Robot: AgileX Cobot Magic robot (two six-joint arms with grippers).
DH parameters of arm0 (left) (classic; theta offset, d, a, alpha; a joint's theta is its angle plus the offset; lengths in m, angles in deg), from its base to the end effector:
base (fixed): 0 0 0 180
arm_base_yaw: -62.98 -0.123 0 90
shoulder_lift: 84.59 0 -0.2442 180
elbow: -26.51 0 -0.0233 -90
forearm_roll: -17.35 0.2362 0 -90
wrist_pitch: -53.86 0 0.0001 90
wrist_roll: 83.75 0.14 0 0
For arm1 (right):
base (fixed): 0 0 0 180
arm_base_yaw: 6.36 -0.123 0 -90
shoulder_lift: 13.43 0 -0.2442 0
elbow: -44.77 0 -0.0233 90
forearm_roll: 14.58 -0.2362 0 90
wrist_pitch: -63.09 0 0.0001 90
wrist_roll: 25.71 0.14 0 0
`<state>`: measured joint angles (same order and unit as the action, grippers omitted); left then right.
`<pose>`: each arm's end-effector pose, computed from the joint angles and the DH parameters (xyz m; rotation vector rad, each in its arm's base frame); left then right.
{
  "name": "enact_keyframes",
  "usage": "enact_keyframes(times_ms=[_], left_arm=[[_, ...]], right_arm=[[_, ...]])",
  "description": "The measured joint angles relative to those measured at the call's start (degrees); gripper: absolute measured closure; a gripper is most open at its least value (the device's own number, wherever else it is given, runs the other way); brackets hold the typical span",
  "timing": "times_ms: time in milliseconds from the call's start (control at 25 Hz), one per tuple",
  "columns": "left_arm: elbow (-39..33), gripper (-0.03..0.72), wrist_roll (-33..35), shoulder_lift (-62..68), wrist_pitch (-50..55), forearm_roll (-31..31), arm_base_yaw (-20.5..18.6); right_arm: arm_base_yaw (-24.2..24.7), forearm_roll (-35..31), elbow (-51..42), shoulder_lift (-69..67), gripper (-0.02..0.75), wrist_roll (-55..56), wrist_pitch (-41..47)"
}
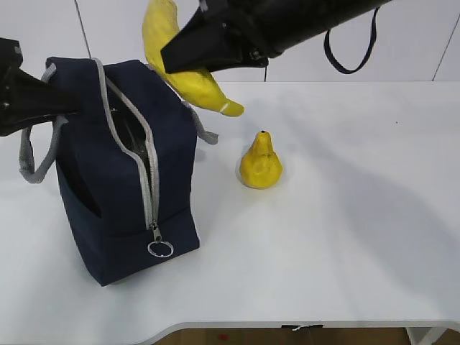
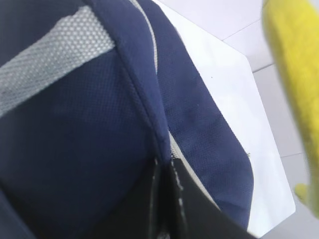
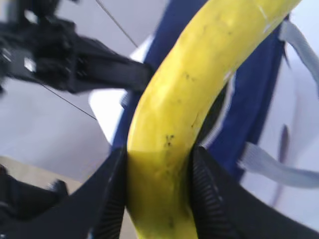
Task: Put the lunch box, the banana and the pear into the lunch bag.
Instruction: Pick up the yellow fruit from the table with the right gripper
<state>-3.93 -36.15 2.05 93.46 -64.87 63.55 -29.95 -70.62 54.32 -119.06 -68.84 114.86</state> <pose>0.2962 -0.0914 0.2202 -0.1935 2.1860 -1.0637 0.3142 0.2368 0.2860 -0.8393 2.1237 1.0206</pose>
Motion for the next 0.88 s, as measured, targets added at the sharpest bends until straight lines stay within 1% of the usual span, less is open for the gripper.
enact_keyframes(times_ms=[120, 200, 280, 400, 480, 600, 680, 720, 880], left_arm=[[0.00, 0.688, 0.00, 0.00, 0.10, 0.09, 0.00], [0.00, 0.688, 0.00, 0.00, 0.21, 0.09, 0.00], [0.00, 0.688, 0.00, 0.00, 0.33, 0.09, 0.00], [0.00, 0.688, 0.00, 0.00, 0.56, 0.09, 0.00], [0.00, 0.688, 0.00, 0.00, 0.93, 0.13, 0.00], [0.00, 0.688, 0.00, 0.00, 1.79, 0.22, 0.00], [0.00, 0.688, 0.00, 0.00, 2.13, 0.22, 0.00], [0.00, 0.688, 0.00, 0.00, 2.13, 0.22, 0.00], [0.00, 0.688, 0.00, 0.00, 2.50, 0.36, 0.00]], right_arm=[[0.00, -6.28, 0.04, 0.00, 0.435, -0.93, 0.00], [-0.11, -9.00, 0.04, 0.00, 0.435, -4.51, 0.00], [-0.81, -10.52, 0.04, 0.00, 0.435, -7.14, -0.12], [-2.89, -10.61, 0.94, -1.02, 0.435, -8.12, -0.21], [-4.78, -7.76, 2.53, -2.48, 0.435, -6.41, -0.65], [-8.34, 3.78, 6.67, -5.08, 0.435, 1.03, -1.67], [-9.98, 10.02, 9.90, -6.91, 0.435, 5.39, -1.78], [-10.42, 12.32, 11.43, -7.83, 0.435, 7.02, -1.78], [-10.98, 17.59, 15.69, -10.55, 0.435, 9.84, -1.82]])
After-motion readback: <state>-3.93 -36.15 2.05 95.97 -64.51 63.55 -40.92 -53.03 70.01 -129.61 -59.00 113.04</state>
